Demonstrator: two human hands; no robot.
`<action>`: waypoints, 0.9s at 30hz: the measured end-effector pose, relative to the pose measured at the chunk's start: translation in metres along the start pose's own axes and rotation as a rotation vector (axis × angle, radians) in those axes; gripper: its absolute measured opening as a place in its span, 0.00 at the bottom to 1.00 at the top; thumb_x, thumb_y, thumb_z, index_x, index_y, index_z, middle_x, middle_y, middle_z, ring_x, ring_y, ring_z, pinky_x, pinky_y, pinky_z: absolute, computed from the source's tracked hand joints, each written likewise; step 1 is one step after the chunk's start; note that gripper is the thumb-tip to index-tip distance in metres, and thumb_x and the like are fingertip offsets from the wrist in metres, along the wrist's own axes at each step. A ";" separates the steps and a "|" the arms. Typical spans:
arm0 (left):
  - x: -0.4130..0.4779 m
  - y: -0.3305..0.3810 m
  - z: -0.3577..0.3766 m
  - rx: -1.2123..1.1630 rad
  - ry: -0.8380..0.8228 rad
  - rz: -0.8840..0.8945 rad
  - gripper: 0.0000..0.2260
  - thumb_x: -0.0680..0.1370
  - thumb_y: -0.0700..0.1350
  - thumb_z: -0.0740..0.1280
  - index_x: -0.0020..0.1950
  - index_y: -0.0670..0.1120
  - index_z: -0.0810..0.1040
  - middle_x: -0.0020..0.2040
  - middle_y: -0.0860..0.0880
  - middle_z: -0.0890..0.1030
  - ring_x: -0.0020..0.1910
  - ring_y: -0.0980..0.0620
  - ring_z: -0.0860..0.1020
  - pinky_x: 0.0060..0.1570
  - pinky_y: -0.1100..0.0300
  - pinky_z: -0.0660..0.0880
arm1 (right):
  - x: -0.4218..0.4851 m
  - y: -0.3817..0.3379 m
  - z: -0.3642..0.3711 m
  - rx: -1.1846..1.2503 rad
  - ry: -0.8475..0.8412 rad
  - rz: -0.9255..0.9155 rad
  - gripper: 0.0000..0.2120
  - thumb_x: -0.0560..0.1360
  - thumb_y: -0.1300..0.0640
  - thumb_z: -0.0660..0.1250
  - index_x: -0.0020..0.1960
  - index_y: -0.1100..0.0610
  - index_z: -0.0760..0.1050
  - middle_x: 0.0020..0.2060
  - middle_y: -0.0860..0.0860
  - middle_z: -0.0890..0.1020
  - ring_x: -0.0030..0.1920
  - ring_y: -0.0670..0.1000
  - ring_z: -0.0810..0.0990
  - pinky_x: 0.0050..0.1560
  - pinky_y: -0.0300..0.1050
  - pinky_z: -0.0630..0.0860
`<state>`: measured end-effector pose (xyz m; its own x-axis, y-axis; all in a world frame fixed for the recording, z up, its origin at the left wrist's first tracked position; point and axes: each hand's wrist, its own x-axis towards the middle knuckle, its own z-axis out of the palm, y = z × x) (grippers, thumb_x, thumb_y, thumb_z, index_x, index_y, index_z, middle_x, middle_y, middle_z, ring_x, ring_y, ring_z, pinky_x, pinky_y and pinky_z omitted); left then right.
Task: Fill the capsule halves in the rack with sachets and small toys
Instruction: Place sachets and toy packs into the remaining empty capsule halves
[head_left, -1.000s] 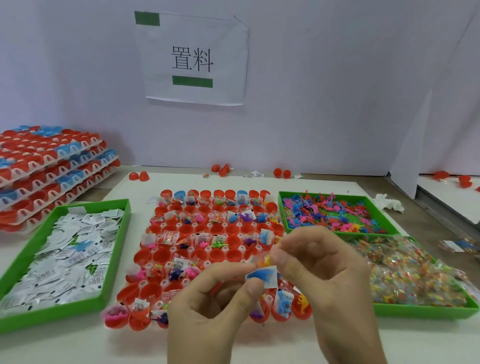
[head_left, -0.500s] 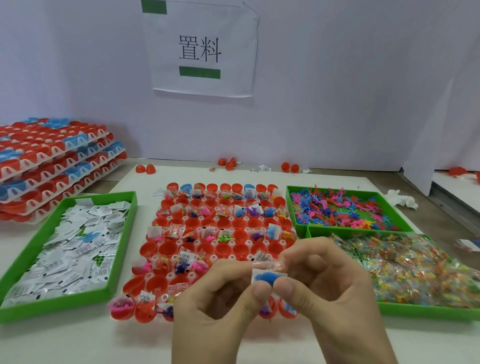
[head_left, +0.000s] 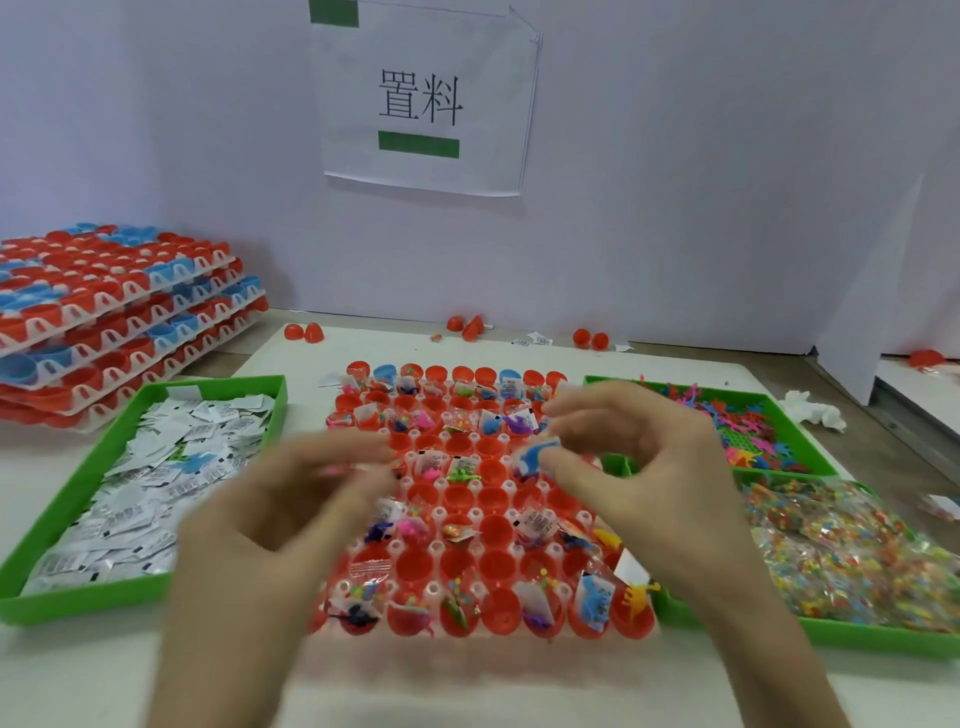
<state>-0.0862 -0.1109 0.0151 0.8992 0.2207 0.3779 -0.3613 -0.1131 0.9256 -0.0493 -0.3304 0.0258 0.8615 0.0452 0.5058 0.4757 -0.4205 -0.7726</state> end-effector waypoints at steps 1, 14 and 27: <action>0.015 -0.008 -0.019 0.079 0.050 0.040 0.10 0.67 0.52 0.72 0.47 0.54 0.85 0.44 0.51 0.87 0.42 0.55 0.85 0.42 0.65 0.80 | 0.013 0.005 0.002 -0.115 -0.019 -0.017 0.15 0.69 0.62 0.78 0.48 0.44 0.82 0.38 0.38 0.85 0.43 0.38 0.84 0.47 0.24 0.73; 0.081 -0.111 -0.107 0.859 -0.072 -0.156 0.11 0.70 0.38 0.78 0.43 0.54 0.84 0.47 0.46 0.85 0.44 0.47 0.80 0.46 0.51 0.75 | 0.059 0.069 0.052 -0.600 -0.322 -0.067 0.14 0.70 0.52 0.70 0.51 0.36 0.73 0.34 0.37 0.82 0.45 0.36 0.74 0.68 0.47 0.58; 0.084 -0.114 -0.107 0.922 -0.105 -0.131 0.08 0.71 0.39 0.77 0.48 0.49 0.86 0.48 0.46 0.81 0.46 0.48 0.76 0.45 0.54 0.69 | 0.069 0.062 0.065 -0.758 -0.462 0.027 0.12 0.72 0.59 0.69 0.50 0.43 0.77 0.37 0.42 0.81 0.51 0.50 0.76 0.69 0.51 0.59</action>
<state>0.0038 0.0238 -0.0566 0.9529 0.2024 0.2260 0.0428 -0.8270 0.5605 0.0508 -0.2941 -0.0125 0.9344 0.3189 0.1591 0.3497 -0.9063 -0.2375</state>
